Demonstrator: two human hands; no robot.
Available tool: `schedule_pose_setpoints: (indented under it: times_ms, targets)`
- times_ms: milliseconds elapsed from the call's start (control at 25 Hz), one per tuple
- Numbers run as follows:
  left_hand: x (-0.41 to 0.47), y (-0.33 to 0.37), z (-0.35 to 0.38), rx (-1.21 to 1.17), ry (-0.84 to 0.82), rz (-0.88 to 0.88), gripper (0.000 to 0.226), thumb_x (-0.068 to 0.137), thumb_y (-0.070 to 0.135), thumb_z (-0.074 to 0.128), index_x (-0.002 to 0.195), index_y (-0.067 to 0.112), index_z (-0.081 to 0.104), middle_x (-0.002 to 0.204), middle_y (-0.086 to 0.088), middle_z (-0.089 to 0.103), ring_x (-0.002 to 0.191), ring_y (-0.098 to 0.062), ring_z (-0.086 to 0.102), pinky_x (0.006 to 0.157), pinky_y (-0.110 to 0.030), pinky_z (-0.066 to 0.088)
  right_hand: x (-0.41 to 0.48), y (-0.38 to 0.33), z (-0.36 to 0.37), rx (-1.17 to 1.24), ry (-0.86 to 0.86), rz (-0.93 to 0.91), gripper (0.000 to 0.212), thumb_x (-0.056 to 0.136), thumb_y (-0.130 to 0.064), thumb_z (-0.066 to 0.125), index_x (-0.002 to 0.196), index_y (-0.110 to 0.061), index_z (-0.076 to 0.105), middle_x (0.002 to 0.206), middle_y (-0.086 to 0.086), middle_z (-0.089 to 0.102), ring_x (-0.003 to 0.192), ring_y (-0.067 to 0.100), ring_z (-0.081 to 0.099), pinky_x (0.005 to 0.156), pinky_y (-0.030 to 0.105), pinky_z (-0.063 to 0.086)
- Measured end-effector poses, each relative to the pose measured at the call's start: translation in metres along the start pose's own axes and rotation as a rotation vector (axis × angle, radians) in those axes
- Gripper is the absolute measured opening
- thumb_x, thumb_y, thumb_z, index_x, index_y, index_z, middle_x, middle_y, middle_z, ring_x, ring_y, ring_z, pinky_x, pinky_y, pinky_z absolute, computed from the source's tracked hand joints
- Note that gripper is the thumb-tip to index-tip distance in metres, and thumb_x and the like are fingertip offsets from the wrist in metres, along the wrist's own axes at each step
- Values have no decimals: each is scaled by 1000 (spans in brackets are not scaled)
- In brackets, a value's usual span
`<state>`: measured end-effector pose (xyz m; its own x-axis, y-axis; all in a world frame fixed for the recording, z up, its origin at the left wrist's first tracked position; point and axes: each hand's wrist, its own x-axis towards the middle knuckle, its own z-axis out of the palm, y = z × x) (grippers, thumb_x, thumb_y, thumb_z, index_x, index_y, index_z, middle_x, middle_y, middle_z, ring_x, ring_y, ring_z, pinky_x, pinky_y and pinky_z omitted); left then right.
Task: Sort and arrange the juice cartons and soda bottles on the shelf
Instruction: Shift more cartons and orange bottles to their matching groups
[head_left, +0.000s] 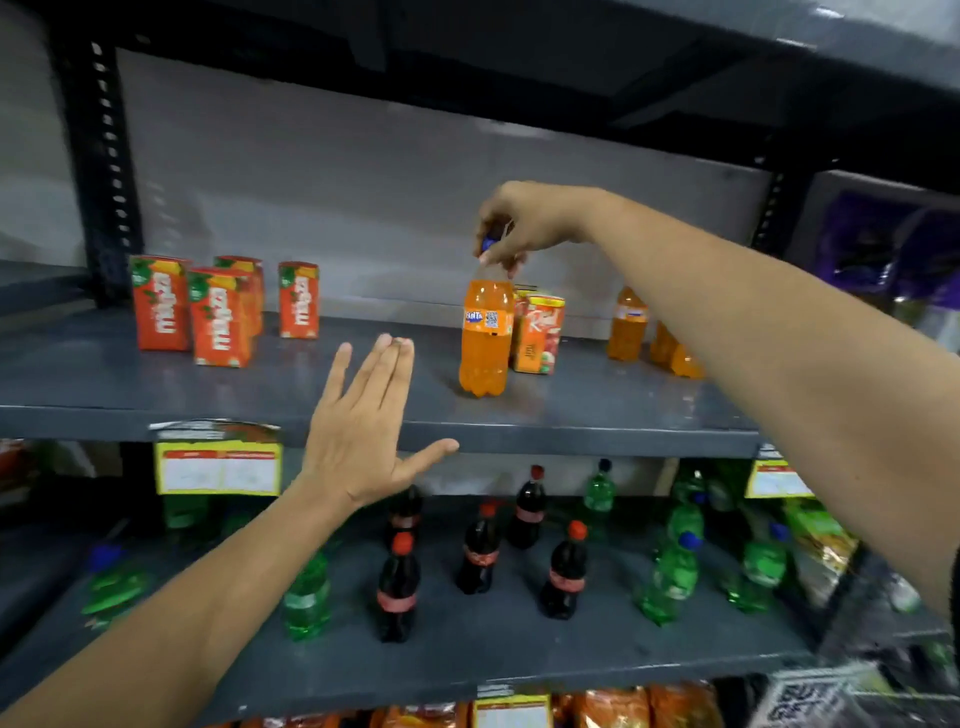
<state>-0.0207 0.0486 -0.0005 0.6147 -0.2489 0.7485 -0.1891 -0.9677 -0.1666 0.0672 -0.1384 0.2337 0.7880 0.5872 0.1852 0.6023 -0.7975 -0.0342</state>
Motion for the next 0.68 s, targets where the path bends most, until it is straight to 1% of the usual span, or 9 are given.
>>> schedule_pose_setpoints:
  times_ms: [80,120,200,280,360,520,560,600,680]
  targets:
    - [20,53,8,-26,8,22,101,83,76,24,144,-4,29,149,-19,38,142,-28,29,117,-52,13,-27,44,-10,-47,7,37,20,83,-22,68,99,-11,66,96,9,70,80,17,70,64,21,53]
    - [29,75,11,-30,9,22,102,83,77,24,145,-4,29,149,-18,38,142,-27,29,117,-53,13,-38,63,-13,-50,13,60,18,83,-22,68,98,-12,66,97,8,69,82,17,70,65,20,53]
    - [46,109,17,-23,6,9,103,82,78,22,145,-3,28,150,-18,37,143,-26,28,117,-53,13,-55,99,-19,-60,28,102,16,84,-20,67,98,-13,66,97,7,69,80,15,69,65,19,52]
    - [59,134,22,8,6,-2,104,82,80,20,146,-2,26,151,-17,35,143,-25,27,118,-52,10,-67,133,-26,-103,60,136,20,84,-19,66,102,-10,66,97,6,68,77,13,66,66,18,49]
    - [64,142,27,53,-12,-26,105,82,80,20,146,-3,26,151,-18,35,143,-26,27,119,-51,7,-71,158,-31,-130,74,158,22,85,-19,66,104,-8,66,96,7,68,75,12,64,65,19,48]
    - [65,143,29,106,-32,-49,105,81,81,19,144,-3,32,148,-19,39,140,-27,33,119,-51,6,-71,194,-36,-145,144,222,17,84,-21,65,98,-12,63,91,6,66,69,8,61,56,17,42]
    - [65,144,28,111,-37,-52,105,81,80,19,143,-3,33,148,-19,40,140,-27,34,119,-51,7,-69,199,-34,-128,150,242,16,85,-20,65,98,-12,63,87,4,66,70,9,62,55,18,42]
    - [66,146,27,115,-42,-55,104,81,80,19,143,-3,33,148,-18,41,140,-27,34,119,-51,8,-67,204,-29,-119,140,254,17,85,-19,65,99,-10,63,85,4,66,72,13,65,56,19,43]
    - [66,147,25,122,-53,-62,104,81,80,18,143,-2,33,148,-18,41,140,-26,34,118,-52,10,-62,210,-14,-151,108,255,22,86,-17,64,104,-6,63,91,9,67,78,20,66,64,24,48]
